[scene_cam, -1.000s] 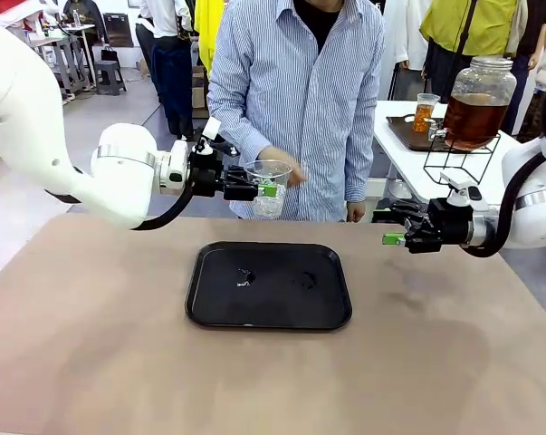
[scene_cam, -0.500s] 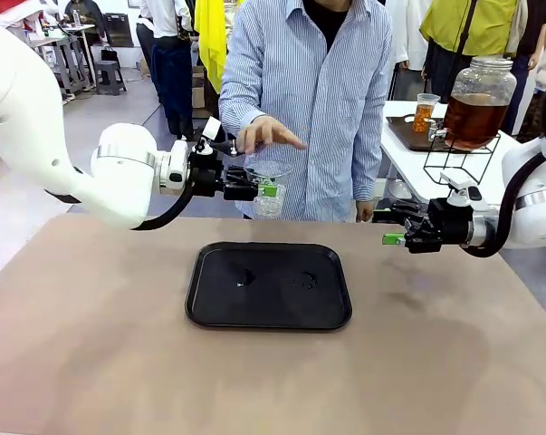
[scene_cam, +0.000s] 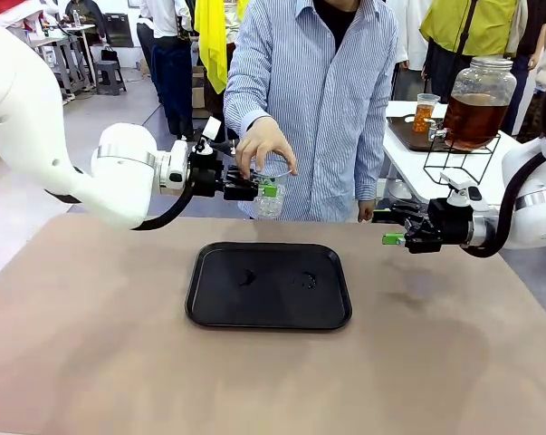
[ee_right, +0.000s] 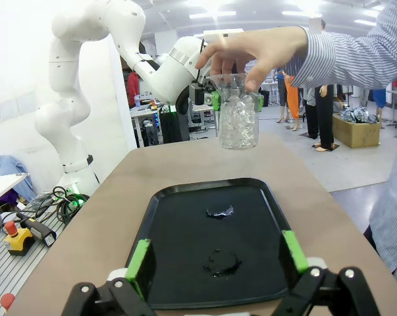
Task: Pour the drink into the iced cup.
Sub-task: Open the gripper to release the iced cup you were holding.
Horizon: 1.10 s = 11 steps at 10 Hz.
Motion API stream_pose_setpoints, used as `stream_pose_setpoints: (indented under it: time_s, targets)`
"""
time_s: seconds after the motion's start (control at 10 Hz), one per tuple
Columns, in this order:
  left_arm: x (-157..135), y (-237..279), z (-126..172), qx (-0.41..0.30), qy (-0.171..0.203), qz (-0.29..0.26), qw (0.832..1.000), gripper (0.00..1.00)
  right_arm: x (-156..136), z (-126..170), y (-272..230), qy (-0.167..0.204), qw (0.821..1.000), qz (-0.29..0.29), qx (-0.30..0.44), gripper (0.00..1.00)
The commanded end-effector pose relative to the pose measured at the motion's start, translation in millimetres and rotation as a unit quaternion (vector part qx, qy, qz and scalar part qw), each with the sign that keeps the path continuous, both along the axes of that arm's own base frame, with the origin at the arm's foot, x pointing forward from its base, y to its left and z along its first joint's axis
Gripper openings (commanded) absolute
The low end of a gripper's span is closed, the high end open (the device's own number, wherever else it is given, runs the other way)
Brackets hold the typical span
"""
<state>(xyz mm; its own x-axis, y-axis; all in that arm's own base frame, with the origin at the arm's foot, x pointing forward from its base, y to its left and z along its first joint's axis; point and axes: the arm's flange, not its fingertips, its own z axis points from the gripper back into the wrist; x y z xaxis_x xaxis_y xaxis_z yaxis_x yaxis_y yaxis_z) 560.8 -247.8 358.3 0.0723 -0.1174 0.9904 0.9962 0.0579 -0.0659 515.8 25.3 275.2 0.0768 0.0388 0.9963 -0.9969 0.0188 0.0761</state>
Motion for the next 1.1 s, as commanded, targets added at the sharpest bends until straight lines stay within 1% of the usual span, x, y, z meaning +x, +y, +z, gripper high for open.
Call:
stream_pose_setpoints:
  time_s: [0.0,1.0]
  targets:
    - [0.1,-0.5,3.6,-0.003,-0.002,-0.001,1.0,0.6,1.2,2.4,1.9,0.0,1.0,0.001,-0.002,1.0]
    - [0.1,-0.5,3.6,-0.003,-0.002,-0.001,1.0,0.6,1.2,2.4,1.9,0.0,1.0,0.001,-0.002,1.0]
